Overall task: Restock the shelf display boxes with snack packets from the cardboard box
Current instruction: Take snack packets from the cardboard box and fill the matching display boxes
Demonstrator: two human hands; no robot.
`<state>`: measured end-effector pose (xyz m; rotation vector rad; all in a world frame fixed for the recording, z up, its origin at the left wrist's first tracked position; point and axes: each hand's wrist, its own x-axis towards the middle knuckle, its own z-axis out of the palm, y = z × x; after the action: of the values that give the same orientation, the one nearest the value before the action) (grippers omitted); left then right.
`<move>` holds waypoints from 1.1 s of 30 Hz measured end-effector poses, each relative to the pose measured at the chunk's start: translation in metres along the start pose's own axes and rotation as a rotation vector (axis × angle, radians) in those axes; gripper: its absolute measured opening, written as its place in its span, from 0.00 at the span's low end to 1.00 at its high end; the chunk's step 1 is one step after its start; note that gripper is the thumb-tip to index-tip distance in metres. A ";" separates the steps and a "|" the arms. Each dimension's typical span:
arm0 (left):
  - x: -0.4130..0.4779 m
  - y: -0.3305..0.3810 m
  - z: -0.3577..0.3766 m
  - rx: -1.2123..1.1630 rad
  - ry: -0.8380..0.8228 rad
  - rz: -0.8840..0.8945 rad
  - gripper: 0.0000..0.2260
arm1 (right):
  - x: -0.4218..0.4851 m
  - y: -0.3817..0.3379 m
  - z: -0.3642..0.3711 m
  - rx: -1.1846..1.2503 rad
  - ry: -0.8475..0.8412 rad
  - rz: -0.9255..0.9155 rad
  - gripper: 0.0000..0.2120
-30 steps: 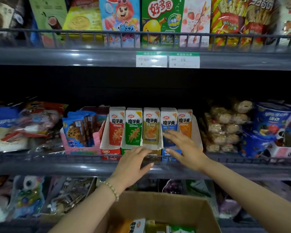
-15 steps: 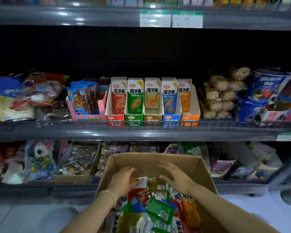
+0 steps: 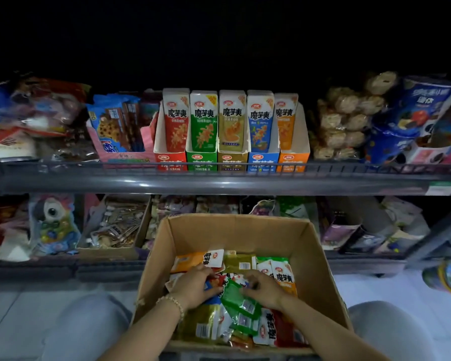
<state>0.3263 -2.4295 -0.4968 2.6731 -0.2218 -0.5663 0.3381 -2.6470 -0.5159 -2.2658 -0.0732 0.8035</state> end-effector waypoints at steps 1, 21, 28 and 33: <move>0.000 0.001 0.002 0.003 -0.002 0.000 0.24 | 0.000 0.001 0.002 0.006 -0.035 0.030 0.22; -0.014 0.001 -0.005 -0.036 -0.190 0.054 0.42 | -0.013 0.001 0.024 -0.036 -0.180 0.038 0.26; -0.023 -0.001 -0.009 -0.029 -0.249 0.034 0.38 | -0.018 0.005 0.001 0.146 -0.144 0.006 0.24; -0.022 0.003 -0.014 -0.044 -0.284 -0.001 0.34 | -0.013 0.023 -0.032 0.107 0.036 0.075 0.26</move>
<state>0.3122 -2.4225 -0.4759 2.5427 -0.2839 -0.9405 0.3420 -2.6869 -0.5064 -2.1911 0.0707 0.7871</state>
